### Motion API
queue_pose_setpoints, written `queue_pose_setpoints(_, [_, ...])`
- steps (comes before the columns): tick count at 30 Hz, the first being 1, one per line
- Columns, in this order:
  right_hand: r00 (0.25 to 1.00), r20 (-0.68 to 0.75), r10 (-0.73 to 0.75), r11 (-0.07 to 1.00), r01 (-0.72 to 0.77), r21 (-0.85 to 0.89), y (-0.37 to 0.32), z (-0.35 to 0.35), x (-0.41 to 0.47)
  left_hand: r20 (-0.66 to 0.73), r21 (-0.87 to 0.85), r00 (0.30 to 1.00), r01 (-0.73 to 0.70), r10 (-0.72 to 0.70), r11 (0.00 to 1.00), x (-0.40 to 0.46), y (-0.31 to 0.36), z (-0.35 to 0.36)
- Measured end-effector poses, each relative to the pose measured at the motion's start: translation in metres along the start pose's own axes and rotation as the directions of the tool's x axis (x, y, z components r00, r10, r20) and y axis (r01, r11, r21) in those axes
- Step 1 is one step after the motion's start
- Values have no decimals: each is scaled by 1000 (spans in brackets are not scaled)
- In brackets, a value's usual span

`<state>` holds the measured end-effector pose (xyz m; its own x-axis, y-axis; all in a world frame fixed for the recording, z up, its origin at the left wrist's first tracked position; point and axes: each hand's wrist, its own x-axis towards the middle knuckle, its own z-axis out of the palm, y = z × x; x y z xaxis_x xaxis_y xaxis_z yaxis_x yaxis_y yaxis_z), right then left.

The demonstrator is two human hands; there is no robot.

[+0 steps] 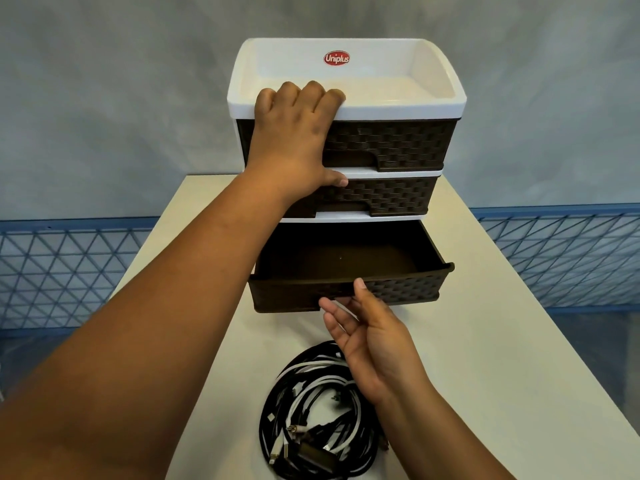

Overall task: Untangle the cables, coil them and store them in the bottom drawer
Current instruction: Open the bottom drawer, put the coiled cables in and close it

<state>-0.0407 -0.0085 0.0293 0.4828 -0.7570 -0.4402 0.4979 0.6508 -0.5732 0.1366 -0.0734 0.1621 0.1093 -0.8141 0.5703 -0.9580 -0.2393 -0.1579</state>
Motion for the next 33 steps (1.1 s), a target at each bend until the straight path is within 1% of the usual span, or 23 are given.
queue_pose_setpoints(5, [1000, 11, 11, 1000, -11, -1, 4, -1, -7, 13, 16, 1000, -7, 7, 1000, 1, -1, -1])
queue_pose_setpoints(8, [1000, 13, 24, 1000, -23, -15, 6, -4, -10, 58, 26, 998, -22, 21, 999, -1, -2, -4])
queue_pose_setpoints(9, [999, 13, 38, 999, -37, -32, 6, -7, -11, 59, 30, 998, -20, 18, 999, -5, -3, -7])
queue_pose_setpoints(10, [998, 16, 56, 997, -55, -58, 5, -10, -13, 32, 22, 999, -13, 12, 1000, -11, -2, -11])
queue_pose_setpoints(11, [997, 21, 72, 994, -69, -90, 2, -14, -15, -19, -3, 1000, -7, 7, 1000, -20, -1, -16])
queue_pose_setpoints(13, [997, 36, 67, 981, -60, -185, -3, -28, -22, -136, -129, 991, -10, -7, 992, -55, 3, -26])
queue_pose_setpoints(15, [999, 25, -28, 932, 35, -360, -10, -46, -31, -229, -291, 971, -5, -64, 957, -107, 8, -30])
queue_pose_setpoints(16, [994, 11, -108, 865, 100, -492, -14, -56, -36, -232, -348, 967, 20, -106, 937, -135, 9, -27])
queue_pose_setpoints(17, [981, -3, -194, 761, 148, -631, -16, -66, -40, -191, -388, 969, 69, -154, 919, -165, 10, -20])
queue_pose_setpoints(19, [948, -6, -319, 525, 172, -833, -20, -85, -46, -34, -424, 969, 209, -247, 881, -221, 10, -3])
queue_pose_setpoints(20, [941, -1, -339, 432, 155, -889, -20, -94, -47, 60, -435, 955, 286, -290, 854, -246, 10, 5])
queue_pose_setpoints(21, [942, 0, -337, 361, 129, -924, -19, -103, -48, 153, -456, 932, 362, -330, 813, -267, 10, 14])
queue_pose_setpoints(23, [957, -7, -289, 269, 74, -960, -14, -114, -49, 320, -516, 863, 504, -390, 693, -297, 9, 25])
queue_pose_setpoints(25, [974, -17, -224, 218, 33, -975, -5, -118, -51, 466, -542, 782, 623, -415, 564, -312, 11, 31])
queue_pose_setpoints(27, [984, -8, -180, 184, 26, -983, 4, -117, -52, 618, -517, 676, 734, -401, 440, -310, 19, 31])
queue_pose_setpoints(28, [985, 6, -172, 157, 33, -987, 8, -115, -52, 681, -486, 625, 775, -381, 404, -306, 23, 32])
queue_pose_setpoints(29, [985, 20, -170, 120, 41, -992, 11, -113, -51, 719, -454, 595, 794, -360, 404, -302, 27, 33])
queue_pose_setpoints(31, [985, 54, -164, 44, 62, -997, 16, -109, -49, 768, -398, 564, 792, -304, 462, -293, 35, 36])
queue_pose_setpoints(33, [983, 83, -163, -24, 81, -996, 23, -108, -47, 816, -332, 511, 796, -269, 505, -283, 44, 37])
